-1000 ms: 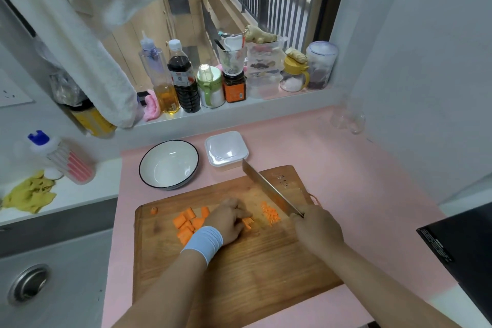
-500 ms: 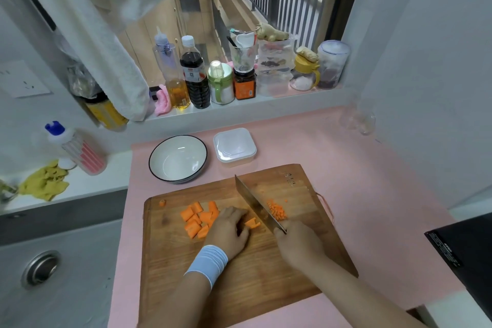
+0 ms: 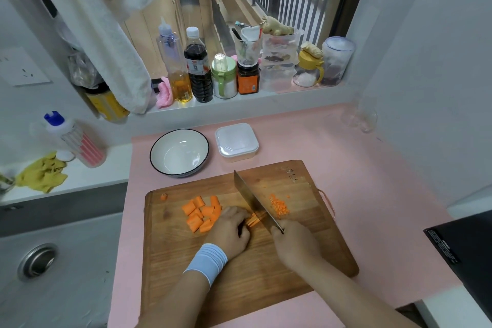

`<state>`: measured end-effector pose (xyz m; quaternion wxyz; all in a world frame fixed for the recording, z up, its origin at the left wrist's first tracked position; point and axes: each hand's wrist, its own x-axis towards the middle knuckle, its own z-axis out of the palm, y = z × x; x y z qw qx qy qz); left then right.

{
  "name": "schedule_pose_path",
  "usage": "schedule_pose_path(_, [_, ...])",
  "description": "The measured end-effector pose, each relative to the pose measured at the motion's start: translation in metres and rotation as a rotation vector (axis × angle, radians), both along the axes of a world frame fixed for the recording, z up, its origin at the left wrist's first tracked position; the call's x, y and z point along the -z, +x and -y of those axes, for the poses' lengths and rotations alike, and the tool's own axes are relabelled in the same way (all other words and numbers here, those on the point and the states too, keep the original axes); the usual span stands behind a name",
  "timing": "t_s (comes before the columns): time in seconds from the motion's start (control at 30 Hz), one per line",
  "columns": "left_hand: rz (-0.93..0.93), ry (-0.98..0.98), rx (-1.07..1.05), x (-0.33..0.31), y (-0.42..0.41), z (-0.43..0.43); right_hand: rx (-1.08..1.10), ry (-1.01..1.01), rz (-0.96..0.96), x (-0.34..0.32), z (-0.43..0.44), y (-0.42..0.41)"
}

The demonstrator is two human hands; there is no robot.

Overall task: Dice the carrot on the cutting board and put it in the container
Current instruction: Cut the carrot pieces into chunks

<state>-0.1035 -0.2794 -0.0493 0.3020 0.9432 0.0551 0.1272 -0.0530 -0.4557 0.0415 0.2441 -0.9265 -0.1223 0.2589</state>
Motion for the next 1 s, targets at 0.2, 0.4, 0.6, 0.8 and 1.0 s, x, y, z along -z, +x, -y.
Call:
schedule_pose_path(0.2, [0.093,0.054,0.085,0.009,0.003,0.007,-0.022,-0.009,0.056,-0.002,0.0,-0.005])
schedule_pose_path(0.4, [0.123,0.04,0.079,0.009,0.006,0.007,-0.05,-0.024,0.102,-0.006,0.003,-0.013])
schedule_pose_path(0.6, [0.146,0.021,0.064,0.012,0.006,0.007,-0.075,-0.022,0.1,-0.01,0.005,-0.015])
schedule_pose_path(0.8, [0.167,0.009,0.076,0.015,0.005,0.006,-0.061,-0.03,0.01,-0.004,0.002,-0.012])
schedule_pose_path(1.0, [0.174,-0.006,0.081,0.017,0.005,0.006,-0.06,-0.023,-0.023,0.0,-0.013,-0.001])
